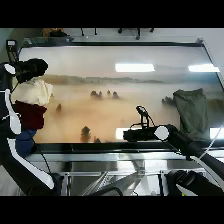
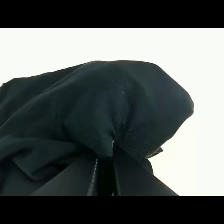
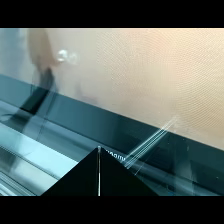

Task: Fold the shirts.

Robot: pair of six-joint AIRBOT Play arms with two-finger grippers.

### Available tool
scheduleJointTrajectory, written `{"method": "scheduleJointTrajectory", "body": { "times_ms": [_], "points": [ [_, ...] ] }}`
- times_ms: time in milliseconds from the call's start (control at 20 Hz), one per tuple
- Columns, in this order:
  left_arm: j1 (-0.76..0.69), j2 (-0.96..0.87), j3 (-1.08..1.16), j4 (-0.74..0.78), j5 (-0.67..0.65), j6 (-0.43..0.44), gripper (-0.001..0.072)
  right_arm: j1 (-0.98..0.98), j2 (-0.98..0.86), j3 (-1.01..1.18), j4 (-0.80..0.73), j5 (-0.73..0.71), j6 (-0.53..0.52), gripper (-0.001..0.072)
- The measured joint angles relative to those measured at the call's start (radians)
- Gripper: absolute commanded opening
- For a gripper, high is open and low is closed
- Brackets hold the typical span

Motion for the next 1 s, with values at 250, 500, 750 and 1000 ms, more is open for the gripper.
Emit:
{"method": "scheduleJointTrajectory", "body": {
  "times_ms": [250,500,750,1000],
  "points": [
    [-0.066,0.185,-0.001,-0.147,-0.262,-0.047,0.0014,0.0,-0.004,0.0,0.0,-0.029,0.0,0.0022],
    [-0.26,0.383,-0.011,-0.37,-0.56,-0.098,0.0014,0.0,-0.004,0.0,0.0,-0.055,0.0,0.0022],
    [-0.534,0.515,-0.214,-0.296,-0.678,-0.224,0.0014,-0.01,0.027,0.0,0.001,-0.052,0.007,0.0022],
    [-0.723,0.559,-0.464,-0.231,-0.627,-0.279,0.0237,-0.17,0.139,0.035,0.011,0.061,0.02,0.0434]
  ]
}}
